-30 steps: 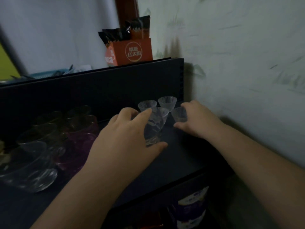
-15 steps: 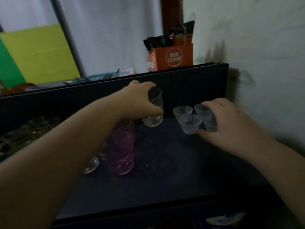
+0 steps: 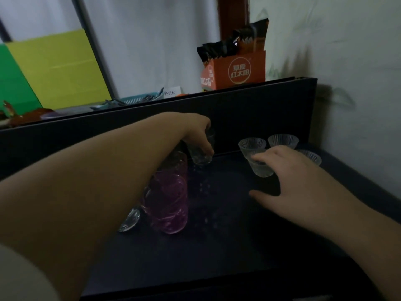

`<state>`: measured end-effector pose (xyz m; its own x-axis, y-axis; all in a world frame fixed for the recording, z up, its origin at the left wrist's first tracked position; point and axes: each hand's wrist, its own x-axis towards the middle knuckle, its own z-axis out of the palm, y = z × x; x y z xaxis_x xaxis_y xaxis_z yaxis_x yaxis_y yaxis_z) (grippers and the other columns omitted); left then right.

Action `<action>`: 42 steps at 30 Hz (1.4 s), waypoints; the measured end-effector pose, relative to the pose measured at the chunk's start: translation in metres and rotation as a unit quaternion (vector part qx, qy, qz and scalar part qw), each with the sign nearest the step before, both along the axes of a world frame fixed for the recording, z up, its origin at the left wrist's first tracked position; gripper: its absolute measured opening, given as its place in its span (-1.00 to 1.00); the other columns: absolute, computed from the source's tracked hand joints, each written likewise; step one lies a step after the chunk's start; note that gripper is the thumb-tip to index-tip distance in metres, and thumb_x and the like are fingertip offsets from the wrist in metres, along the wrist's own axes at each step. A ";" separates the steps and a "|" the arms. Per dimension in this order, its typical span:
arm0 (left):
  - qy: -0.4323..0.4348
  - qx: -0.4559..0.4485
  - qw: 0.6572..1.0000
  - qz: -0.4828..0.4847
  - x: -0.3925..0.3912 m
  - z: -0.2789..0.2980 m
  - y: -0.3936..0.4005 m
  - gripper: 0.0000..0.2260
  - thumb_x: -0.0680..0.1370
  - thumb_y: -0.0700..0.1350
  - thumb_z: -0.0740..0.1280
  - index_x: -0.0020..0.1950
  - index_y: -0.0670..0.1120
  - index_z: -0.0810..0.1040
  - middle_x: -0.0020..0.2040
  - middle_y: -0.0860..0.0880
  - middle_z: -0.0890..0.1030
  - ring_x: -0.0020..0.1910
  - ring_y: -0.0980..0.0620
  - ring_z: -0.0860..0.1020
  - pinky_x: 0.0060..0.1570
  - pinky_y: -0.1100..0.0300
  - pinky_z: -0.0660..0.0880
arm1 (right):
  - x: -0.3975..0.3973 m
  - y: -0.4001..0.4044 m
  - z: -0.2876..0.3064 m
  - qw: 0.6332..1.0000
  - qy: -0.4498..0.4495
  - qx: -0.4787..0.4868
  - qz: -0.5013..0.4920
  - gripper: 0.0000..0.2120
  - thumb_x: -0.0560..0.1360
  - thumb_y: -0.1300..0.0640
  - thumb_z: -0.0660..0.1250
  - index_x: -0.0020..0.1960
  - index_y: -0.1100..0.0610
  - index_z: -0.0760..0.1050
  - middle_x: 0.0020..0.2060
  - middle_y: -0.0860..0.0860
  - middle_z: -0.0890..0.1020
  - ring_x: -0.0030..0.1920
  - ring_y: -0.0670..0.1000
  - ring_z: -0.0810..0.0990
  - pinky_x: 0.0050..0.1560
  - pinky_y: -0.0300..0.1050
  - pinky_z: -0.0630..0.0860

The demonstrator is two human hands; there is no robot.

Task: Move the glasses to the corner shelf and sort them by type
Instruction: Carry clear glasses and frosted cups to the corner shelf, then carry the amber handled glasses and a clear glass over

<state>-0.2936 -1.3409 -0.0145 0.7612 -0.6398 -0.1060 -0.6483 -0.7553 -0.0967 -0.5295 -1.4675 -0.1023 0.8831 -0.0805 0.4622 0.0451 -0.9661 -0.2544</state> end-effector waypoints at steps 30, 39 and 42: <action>-0.231 -0.272 0.927 0.114 -0.149 -0.014 0.255 -0.22 0.37 0.24 0.42 0.53 0.06 0.26 0.39 -0.06 0.41 0.34 -0.12 0.40 0.32 -0.05 0.36 | -0.001 0.122 0.048 0.993 -0.081 -0.019 0.081 -0.34 0.40 -0.17 0.42 0.44 -0.03 0.38 0.26 -0.09 0.47 0.28 -0.05 0.44 0.25 -0.18 0.34; -0.190 -0.268 0.910 0.251 -0.191 -0.081 0.438 -0.23 0.45 0.23 0.40 0.56 0.13 0.12 0.46 0.06 0.27 0.43 -0.01 0.22 0.32 0.05 0.32 | 0.014 0.298 0.028 0.984 -0.052 -0.047 0.164 -0.35 0.43 -0.18 0.42 0.46 -0.05 0.35 0.29 -0.14 0.43 0.31 -0.08 0.41 0.23 -0.24 0.32; -0.199 -0.262 0.908 0.261 -0.201 -0.093 0.491 -0.23 0.45 0.23 0.39 0.57 0.10 0.12 0.47 0.05 0.26 0.44 -0.02 0.19 0.33 0.07 0.31 | 0.022 0.357 0.019 0.980 -0.045 -0.051 0.185 -0.35 0.46 -0.21 0.39 0.48 -0.07 0.31 0.30 -0.16 0.40 0.33 -0.10 0.39 0.26 -0.21 0.38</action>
